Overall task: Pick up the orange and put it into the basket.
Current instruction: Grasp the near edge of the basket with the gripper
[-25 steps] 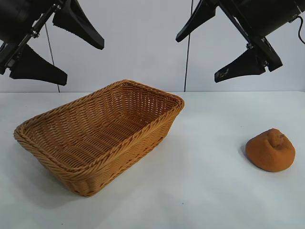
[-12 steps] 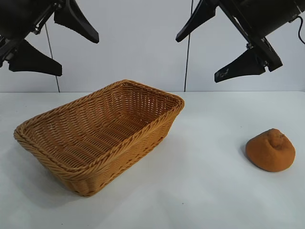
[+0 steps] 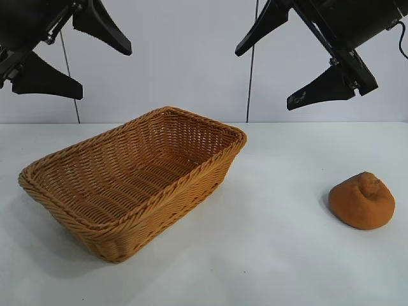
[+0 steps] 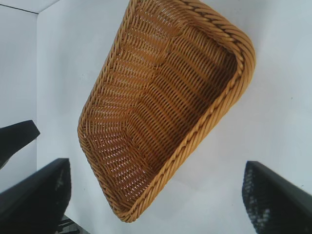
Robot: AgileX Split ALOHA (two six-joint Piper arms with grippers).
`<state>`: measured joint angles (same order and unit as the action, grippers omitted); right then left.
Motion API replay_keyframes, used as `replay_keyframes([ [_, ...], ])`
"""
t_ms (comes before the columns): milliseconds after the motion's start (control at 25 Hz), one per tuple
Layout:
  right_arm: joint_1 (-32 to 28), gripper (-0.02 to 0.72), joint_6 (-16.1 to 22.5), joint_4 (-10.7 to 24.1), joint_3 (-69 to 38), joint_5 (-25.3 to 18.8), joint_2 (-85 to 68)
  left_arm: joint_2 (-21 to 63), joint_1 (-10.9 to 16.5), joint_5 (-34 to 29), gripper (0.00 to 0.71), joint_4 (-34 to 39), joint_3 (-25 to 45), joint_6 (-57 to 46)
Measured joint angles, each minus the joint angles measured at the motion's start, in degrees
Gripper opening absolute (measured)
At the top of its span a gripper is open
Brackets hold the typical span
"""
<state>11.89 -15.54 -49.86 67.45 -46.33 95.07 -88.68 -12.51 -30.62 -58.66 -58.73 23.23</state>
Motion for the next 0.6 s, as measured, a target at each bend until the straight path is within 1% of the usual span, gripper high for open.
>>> replay_keyframes([
  [120,0.00,0.652,0.00,0.00,0.00,0.00,0.00,0.00,0.00,-0.41,0.616,-1.77,0.00,-0.01],
  [320,0.00,0.652,0.00,0.00,0.00,0.00,0.00,0.00,0.08,-0.76,0.616,-1.22,0.00,-0.86],
  [440,0.00,0.652,0.00,0.00,0.00,-0.06,0.00,0.36,0.08,-1.74,0.616,3.03,0.00,-4.41],
  [520,0.00,0.652,0.00,0.02,0.00,-0.11,0.00,1.19,0.08,-2.13,0.616,7.60,0.00,-8.97],
  [600,0.00,0.652,0.00,0.07,0.00,-0.11,0.00,2.47,0.08,-3.06,0.616,12.14,0.00,-16.10],
])
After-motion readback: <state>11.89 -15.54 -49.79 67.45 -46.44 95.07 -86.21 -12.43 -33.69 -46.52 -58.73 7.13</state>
